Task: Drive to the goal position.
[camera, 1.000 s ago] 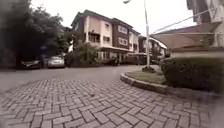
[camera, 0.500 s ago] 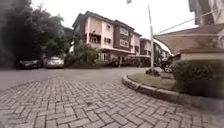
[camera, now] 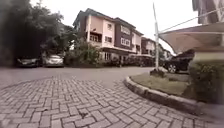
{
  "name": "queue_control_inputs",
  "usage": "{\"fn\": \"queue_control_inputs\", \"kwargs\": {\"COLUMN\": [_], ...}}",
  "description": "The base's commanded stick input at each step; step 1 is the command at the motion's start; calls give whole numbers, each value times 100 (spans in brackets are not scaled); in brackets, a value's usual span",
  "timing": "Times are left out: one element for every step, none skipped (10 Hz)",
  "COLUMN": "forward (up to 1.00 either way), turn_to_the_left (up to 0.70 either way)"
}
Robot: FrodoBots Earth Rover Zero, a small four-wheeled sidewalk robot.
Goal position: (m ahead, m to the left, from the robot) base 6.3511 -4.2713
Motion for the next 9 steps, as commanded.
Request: {"fn": "queue_control_inputs", "kwargs": {"forward": [70,70,70,70,70,70,70,70,70], "turn_to_the_left": [35,0,0,0,0,0,0,0,0]}}
